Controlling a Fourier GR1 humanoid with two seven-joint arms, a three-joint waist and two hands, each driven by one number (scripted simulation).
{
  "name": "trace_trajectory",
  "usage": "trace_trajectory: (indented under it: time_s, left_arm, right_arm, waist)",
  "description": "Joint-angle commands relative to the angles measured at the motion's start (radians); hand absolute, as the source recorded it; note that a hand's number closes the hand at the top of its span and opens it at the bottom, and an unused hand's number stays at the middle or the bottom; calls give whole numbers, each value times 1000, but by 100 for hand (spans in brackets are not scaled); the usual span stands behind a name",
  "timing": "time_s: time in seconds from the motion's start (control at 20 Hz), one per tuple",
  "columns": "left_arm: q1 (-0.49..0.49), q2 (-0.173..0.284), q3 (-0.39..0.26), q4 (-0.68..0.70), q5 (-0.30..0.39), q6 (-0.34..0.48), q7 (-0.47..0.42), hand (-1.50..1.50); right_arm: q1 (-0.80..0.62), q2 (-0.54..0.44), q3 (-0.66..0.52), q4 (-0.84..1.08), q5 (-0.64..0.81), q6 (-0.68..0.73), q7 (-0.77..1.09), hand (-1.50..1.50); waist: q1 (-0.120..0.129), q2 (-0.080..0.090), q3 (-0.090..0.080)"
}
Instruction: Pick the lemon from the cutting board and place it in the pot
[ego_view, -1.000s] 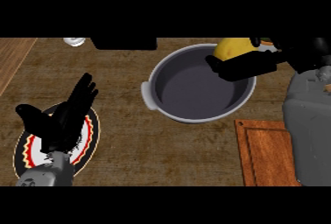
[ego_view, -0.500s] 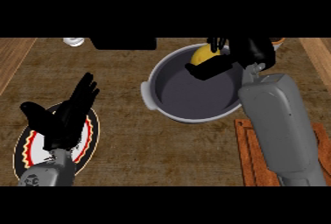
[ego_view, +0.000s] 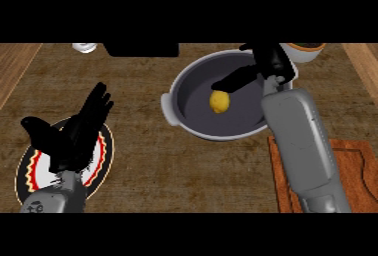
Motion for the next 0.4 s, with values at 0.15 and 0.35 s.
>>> trace_trajectory:
  time_s: [0.15,0.35]
  left_arm:
    - [50,3,-13,-51,1,-13,-6,0]
    - [9,-6,-12,-14,-18,7,-7,0]
  right_arm:
    - [6,5,-136,-27,-64,-251,-148,-150]
    - [-48,-84,-244,36,-129,-284,-201,-150]
  waist:
    - [2,-2,0]
    - [-3,1,0]
